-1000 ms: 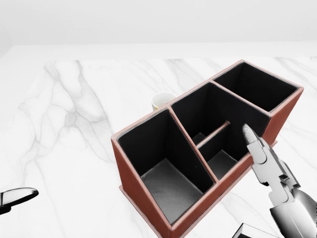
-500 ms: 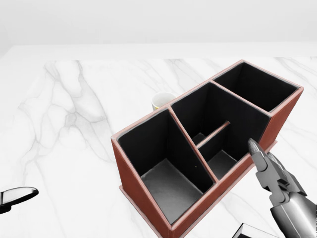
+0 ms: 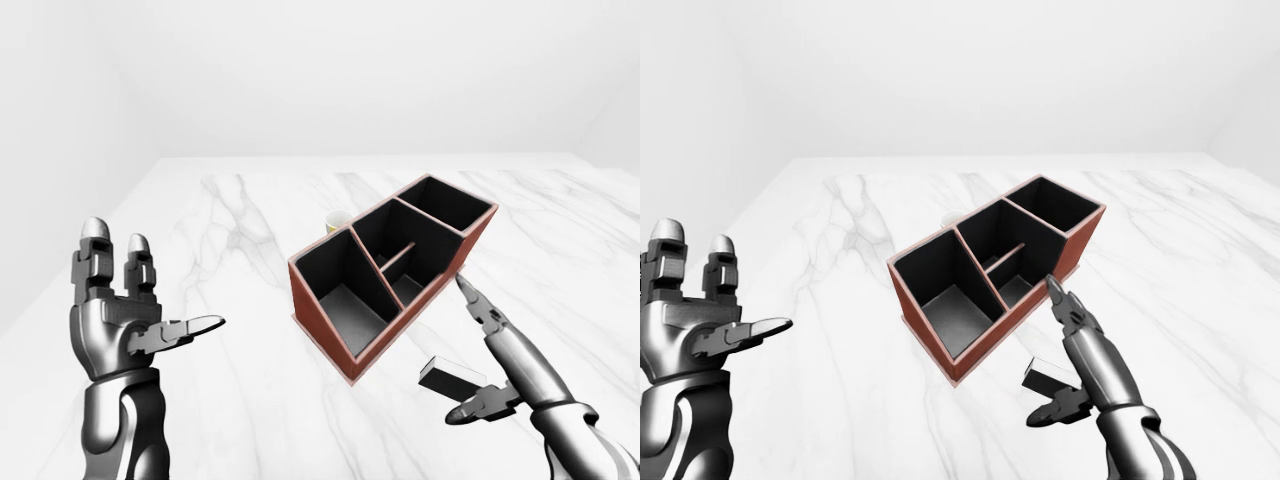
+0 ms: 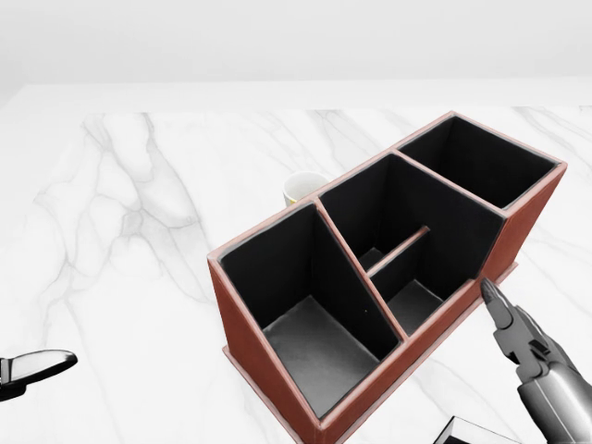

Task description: Pick up the book and place it in the left compartment of the caddy.

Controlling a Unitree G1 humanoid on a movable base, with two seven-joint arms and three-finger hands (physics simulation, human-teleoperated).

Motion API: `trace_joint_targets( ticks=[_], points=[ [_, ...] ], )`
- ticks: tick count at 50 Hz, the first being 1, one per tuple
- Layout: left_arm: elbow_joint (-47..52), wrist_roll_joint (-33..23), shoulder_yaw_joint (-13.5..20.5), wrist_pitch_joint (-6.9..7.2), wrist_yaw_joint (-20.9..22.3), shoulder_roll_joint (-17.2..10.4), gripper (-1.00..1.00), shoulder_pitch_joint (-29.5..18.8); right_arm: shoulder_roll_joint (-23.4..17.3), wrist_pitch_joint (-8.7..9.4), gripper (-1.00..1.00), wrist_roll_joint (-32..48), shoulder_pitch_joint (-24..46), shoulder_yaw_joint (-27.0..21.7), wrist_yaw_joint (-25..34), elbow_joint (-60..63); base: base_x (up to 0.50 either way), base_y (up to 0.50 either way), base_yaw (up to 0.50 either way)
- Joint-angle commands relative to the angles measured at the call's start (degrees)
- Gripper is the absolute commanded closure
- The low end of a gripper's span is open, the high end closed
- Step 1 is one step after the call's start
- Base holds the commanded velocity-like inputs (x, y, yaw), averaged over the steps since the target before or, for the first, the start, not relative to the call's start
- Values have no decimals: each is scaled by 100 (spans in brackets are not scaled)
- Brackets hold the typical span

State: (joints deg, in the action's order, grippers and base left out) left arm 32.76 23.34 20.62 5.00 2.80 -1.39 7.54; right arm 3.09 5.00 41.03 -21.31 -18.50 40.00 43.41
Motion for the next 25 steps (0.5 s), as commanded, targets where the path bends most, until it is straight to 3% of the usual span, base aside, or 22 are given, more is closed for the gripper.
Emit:
trace_joint_targets(
  ticks=[1,25],
  points=[
    [0,-37,-47,0,3,16,-100,21,-71,0,-100,-89,87,-338,0,-472,0,0,0],
    [-53,-49,-41,0,12,7,-100,8,-286,0,-100,-119,279,-556,0,-1159,0,0,0]
  ],
)
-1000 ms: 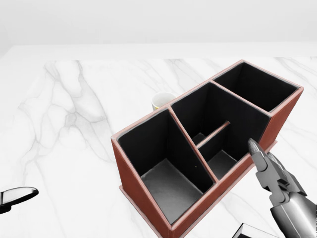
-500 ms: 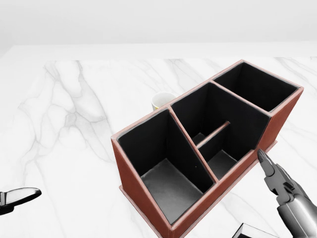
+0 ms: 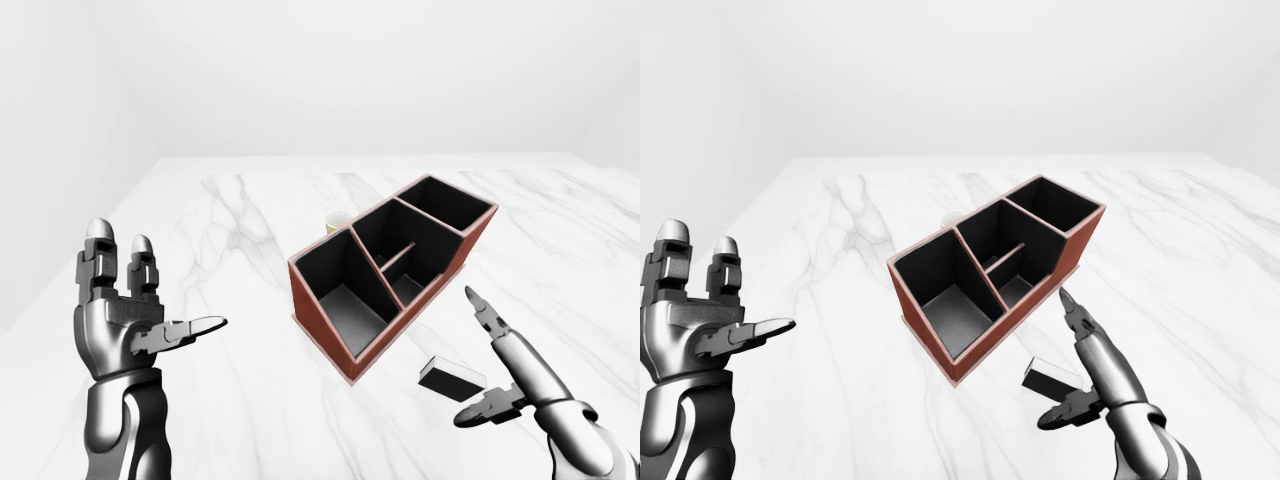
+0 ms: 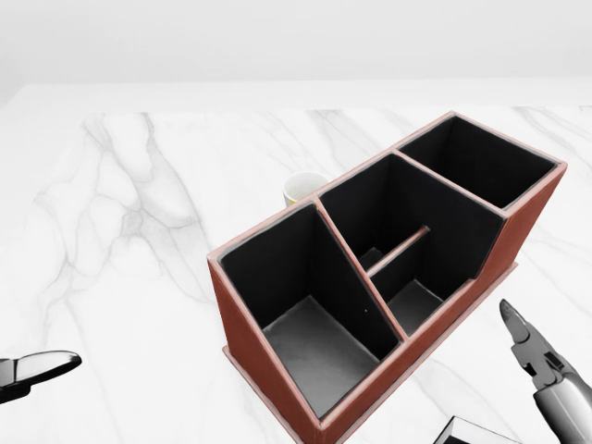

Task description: Pick up the book and place it in the left compartment of the caddy.

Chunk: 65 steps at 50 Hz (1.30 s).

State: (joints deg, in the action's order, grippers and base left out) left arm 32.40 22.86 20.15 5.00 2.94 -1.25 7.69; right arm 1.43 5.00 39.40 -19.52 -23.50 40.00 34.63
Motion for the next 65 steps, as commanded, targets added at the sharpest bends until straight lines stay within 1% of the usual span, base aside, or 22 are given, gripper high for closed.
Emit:
trace_joint_targets(
  ticks=[1,7,17,25,38,45,53,65],
  points=[
    [-10,4,5,0,-6,-8,-100,-8,-125,0,-100,56,123,-59,0,-261,0,0,0],
    [0,-9,-15,0,-17,-9,-100,-12,-257,0,-100,183,290,-57,0,-200,0,0,0],
    [-9,-19,-21,0,-10,0,-100,-4,-339,0,-100,326,348,57,0,-327,0,0,0],
    [-33,-28,-34,0,-13,-2,-100,-13,-388,0,-100,448,336,173,0,-461,0,0,0],
    [17,23,20,0,-13,-13,-100,-3,-410,0,-100,565,190,157,0,-906,0,0,0],
    [33,9,14,0,-23,-7,-100,-10,-395,0,-100,788,103,234,0,-925,0,0,0],
    [21,-12,-6,0,-20,4,-100,-6,-441,0,-100,939,114,194,0,-1027,0,0,0],
    [6,-43,-48,0,-17,13,-100,3,-545,0,-100,1416,287,246,0,-942,0,0,0]
  ],
)
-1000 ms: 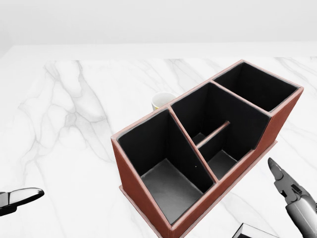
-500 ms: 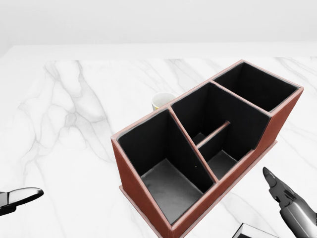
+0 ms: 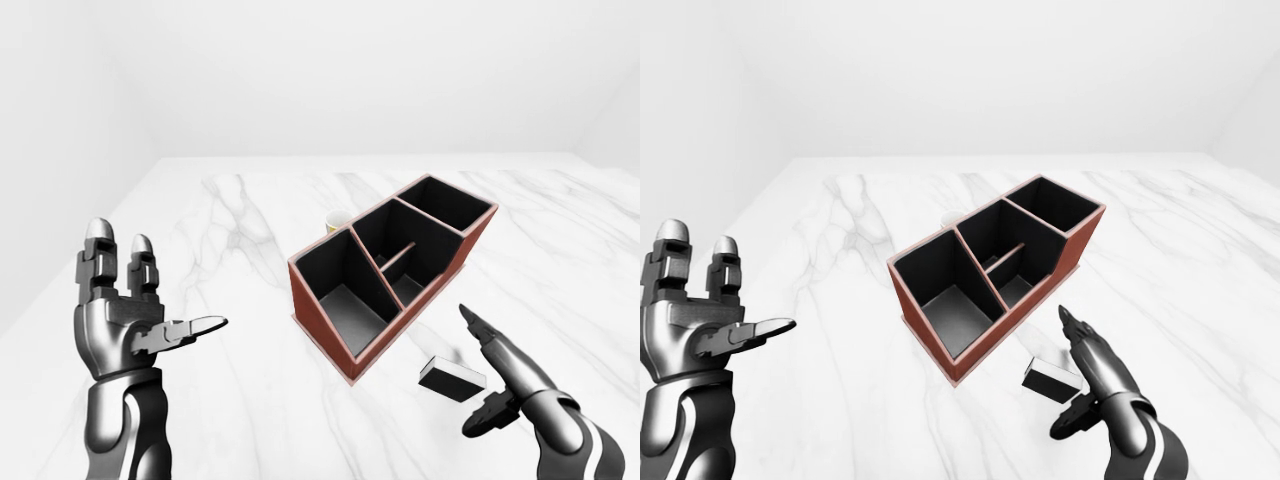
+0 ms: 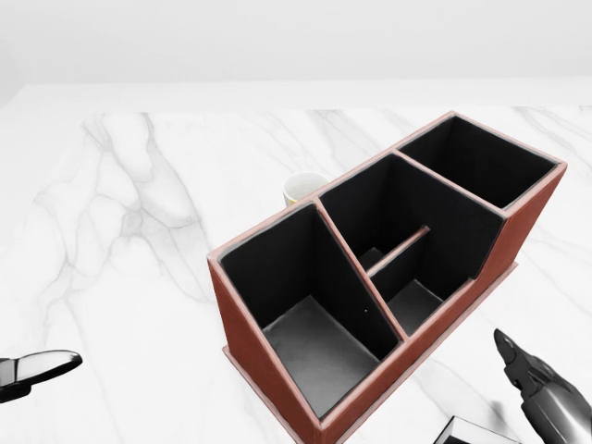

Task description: Pick up the book and place it in the left compartment of the caddy.

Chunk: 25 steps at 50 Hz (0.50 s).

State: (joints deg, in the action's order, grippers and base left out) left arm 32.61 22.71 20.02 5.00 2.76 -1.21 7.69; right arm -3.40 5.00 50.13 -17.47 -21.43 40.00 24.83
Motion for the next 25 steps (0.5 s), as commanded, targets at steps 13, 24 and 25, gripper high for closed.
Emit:
trace_joint_targets(
  ticks=[13,24,25],
  points=[
    [-32,-32,-37,0,-5,6,-100,-6,-154,0,-100,723,185,71,0,-215,0,0,0],
    [-16,-14,-30,0,-16,-4,-100,-12,-312,0,-100,924,386,268,0,-445,0,0,0],
    [-16,-21,-35,0,-18,-3,-100,-13,-332,0,-100,939,416,268,0,-468,0,0,0]
  ],
)
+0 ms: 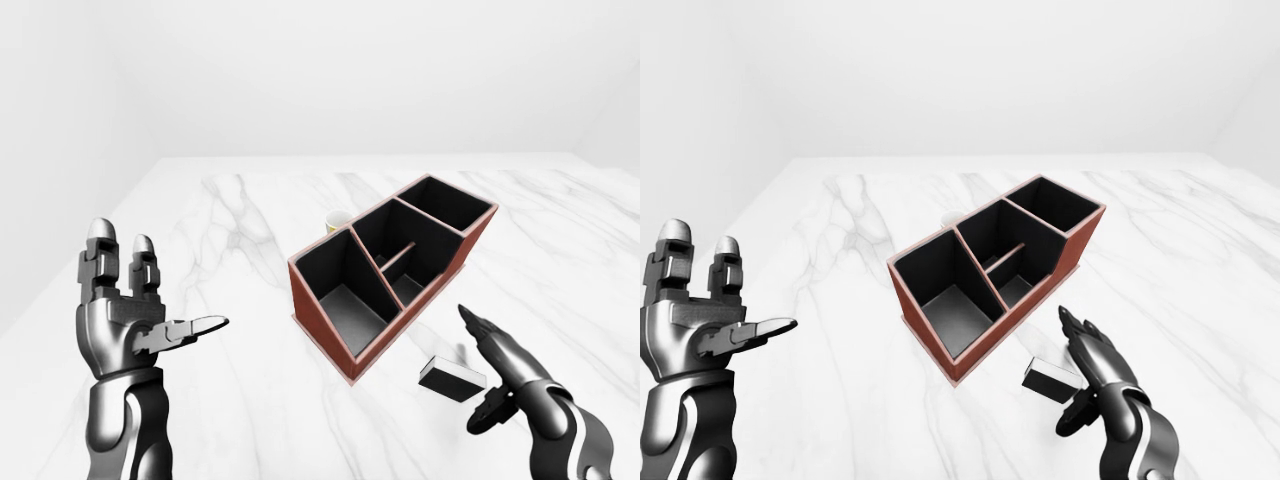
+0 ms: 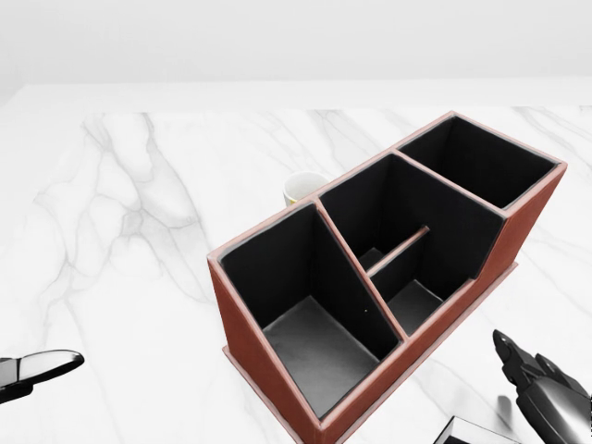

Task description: Pick up the book and place it in the left compartment of the caddy.

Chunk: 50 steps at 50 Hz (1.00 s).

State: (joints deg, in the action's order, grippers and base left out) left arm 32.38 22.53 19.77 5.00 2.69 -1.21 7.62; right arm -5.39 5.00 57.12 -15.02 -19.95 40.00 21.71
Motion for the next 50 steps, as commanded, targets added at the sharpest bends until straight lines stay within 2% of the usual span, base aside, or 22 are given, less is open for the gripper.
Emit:
trace_joint_targets(
  ticks=[1,27,50],
  points=[
    [-5,-3,-12,0,-5,0,-100,-5,-154,0,-100,247,197,120,0,-188,0,0,0],
    [2,-3,-11,0,5,12,-100,15,-297,0,-100,605,456,288,0,-330,0,0,0],
    [56,28,7,0,-23,-1,-100,4,-407,0,-100,524,702,548,0,-795,0,0,0]
  ],
)
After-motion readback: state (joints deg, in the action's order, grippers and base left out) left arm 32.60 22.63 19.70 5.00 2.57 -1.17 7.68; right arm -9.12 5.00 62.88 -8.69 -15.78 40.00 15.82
